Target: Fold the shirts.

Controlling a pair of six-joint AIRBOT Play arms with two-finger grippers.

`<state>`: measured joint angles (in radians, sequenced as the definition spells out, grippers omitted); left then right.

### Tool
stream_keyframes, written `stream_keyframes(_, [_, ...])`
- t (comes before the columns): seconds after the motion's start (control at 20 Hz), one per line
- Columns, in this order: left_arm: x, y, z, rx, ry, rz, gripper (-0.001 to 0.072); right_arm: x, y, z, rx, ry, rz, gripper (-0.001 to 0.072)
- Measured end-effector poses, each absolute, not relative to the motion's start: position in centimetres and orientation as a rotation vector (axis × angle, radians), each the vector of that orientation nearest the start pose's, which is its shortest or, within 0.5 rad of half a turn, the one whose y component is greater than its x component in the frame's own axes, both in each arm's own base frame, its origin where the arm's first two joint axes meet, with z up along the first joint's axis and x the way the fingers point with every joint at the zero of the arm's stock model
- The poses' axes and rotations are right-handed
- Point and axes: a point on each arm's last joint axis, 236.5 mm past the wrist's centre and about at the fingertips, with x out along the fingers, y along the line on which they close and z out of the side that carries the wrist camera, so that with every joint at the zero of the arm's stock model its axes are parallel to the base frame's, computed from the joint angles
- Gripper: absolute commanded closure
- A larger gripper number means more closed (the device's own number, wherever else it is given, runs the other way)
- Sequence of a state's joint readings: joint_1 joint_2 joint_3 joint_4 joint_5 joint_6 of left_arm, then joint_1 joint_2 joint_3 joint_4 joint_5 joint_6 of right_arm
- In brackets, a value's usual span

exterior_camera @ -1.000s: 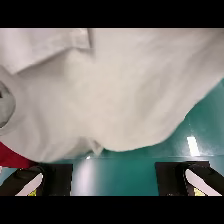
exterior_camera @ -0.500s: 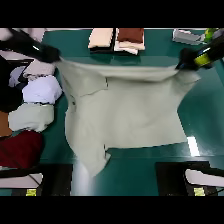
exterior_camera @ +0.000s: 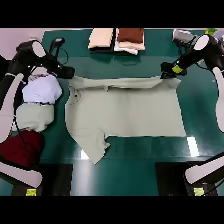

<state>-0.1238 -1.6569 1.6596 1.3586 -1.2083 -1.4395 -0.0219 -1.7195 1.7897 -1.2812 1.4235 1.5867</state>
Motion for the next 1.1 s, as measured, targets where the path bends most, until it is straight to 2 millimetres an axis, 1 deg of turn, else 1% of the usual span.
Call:
stream_keyframes(0.1, [47.2, -11.1, 1.3, -0.007, 1.265, -0.333, 0.0683, 47.2, 5.4, 2.7, 0.232, 1.376, 0.189, 0.0697])
stream_keyframes(0.15, [46.2, -11.2, 0.4, -0.014, 1.306, -0.339, 0.0682, 46.6, 5.2, 2.2, 0.221, 1.402, 0.185, 0.0697])
stream_keyframes(0.3, [44.6, -11.3, -1.9, -0.033, 1.377, -0.344, 0.0682, 45.0, 4.8, 0.3, 0.209, 1.465, 0.175, 0.0694])
stream_keyframes(0.35, [44.1, -11.5, -2.5, -0.046, 1.391, -0.35, 0.0682, 44.4, 4.7, -0.4, 0.205, 1.486, 0.169, 0.0677])
stream_keyframes(0.4, [43.8, -11.6, -3.0, -0.055, 1.4, -0.351, 0.0678, 44.1, 4.7, -1.1, 0.207, 1.501, 0.167, 0.0476])
stream_keyframes(0.45, [43.5, -11.6, -3.4, -0.058, 1.411, -0.35, 0.0458, 43.7, 4.7, -1.6, 0.208, 1.513, 0.168, 0.0371])
stream_keyframes(0.5, [43.3, -11.6, -3.6, -0.062, 1.417, -0.35, 0.0236, 43.5, 4.7, -1.9, 0.21, 1.519, 0.167, 0.0371])
stream_keyframes(0.55, [43.2, -11.7, -3.7, -0.067, 1.42, -0.352, 0.029, 43.5, 4.8, -1.9, 0.216, 1.518, 0.171, 0.037])
stream_keyframes(0.65, [42.9, -11.6, -2.9, -0.07, 1.41, -0.345, 0.0289, 43.8, 5.0, -0.9, 0.217, 1.495, 0.178, 0.037])
stream_keyframes(0.75, [42.4, -10.8, -1.3, -0.052, 1.389, -0.321, 0.0289, 43.5, 4.6, 0.8, 0.193, 1.466, 0.173, 0.037])
stream_keyframes(0.8, [41.9, -10.5, -0.2, -0.044, 1.372, -0.312, 0.0289, 43.0, 4.0, 1.7, 0.168, 1.455, 0.156, 0.0369])
stream_keyframes(0.9, [39.9, -9.9, 1.2, -0.035, 1.362, -0.296, 0.0289, 41.0, 2.2, 2.9, 0.126, 1.45, 0.107, 0.0363])
stream_keyframes(0.95, [38.5, -9.6, 1.6, -0.034, 1.365, -0.289, 0.0289, 39.7, 1.1, 3.2, 0.115, 1.455, 0.076, 0.0316])
stream_keyframes(1.0, [36.9, -9.5, 1.6, -0.035, 1.37, -0.283, 0.0289, 38.2, 0.0, 3.3, 0.117, 1.464, 0.05, 0.0221])
stream_keyframes(1.05, [35.2, -9.6, 1.5, -0.041, 1.373, -0.281, 0.0289, 36.5, -1.1, 3.1, 0.122, 1.48, 0.018, 0.0183])
stream_keyframes(1.1, [33.6, -9.7, 1.2, -0.048, 1.376, -0.279, 0.029, 34.4, -2.3, 2.5, 0.138, 1.504, -0.015, 0.0183])
